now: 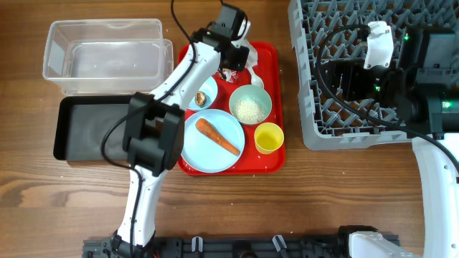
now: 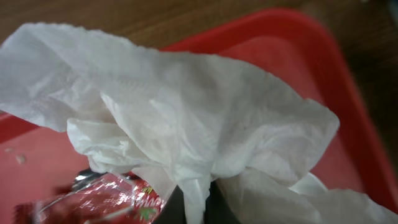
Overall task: Sort waste into correct bins and load items into the dishwasher rack
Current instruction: 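Carry the tissue with the left gripper and drop it into the clear bin, then reach the left gripper to the red candy wrapper and grasp it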
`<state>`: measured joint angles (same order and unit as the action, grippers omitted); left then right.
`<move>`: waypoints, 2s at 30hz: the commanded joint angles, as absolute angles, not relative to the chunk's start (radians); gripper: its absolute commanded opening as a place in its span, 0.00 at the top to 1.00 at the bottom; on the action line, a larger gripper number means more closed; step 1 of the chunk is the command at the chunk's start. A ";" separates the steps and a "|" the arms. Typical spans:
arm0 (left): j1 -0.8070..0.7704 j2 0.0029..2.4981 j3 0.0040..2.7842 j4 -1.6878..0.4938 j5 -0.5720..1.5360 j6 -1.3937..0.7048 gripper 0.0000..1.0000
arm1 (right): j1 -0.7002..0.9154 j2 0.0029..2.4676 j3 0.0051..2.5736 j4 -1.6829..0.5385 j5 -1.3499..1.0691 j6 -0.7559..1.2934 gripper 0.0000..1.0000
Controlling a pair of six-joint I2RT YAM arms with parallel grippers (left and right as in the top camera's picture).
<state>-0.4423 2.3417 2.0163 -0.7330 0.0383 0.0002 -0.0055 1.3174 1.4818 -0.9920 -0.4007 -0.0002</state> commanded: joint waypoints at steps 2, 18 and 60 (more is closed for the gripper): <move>-0.411 2.188 2.065 -0.778 0.002 -0.070 0.96 | -0.009 1.325 1.505 -0.995 -0.419 0.011 0.00; 0.041 2.041 2.031 -0.967 -0.081 -0.117 0.96 | -0.009 1.325 1.505 -0.986 -0.420 0.010 0.00; -0.387 2.275 2.023 -0.865 -0.016 0.238 0.00 | -0.009 1.326 1.497 -1.039 -0.419 0.007 0.00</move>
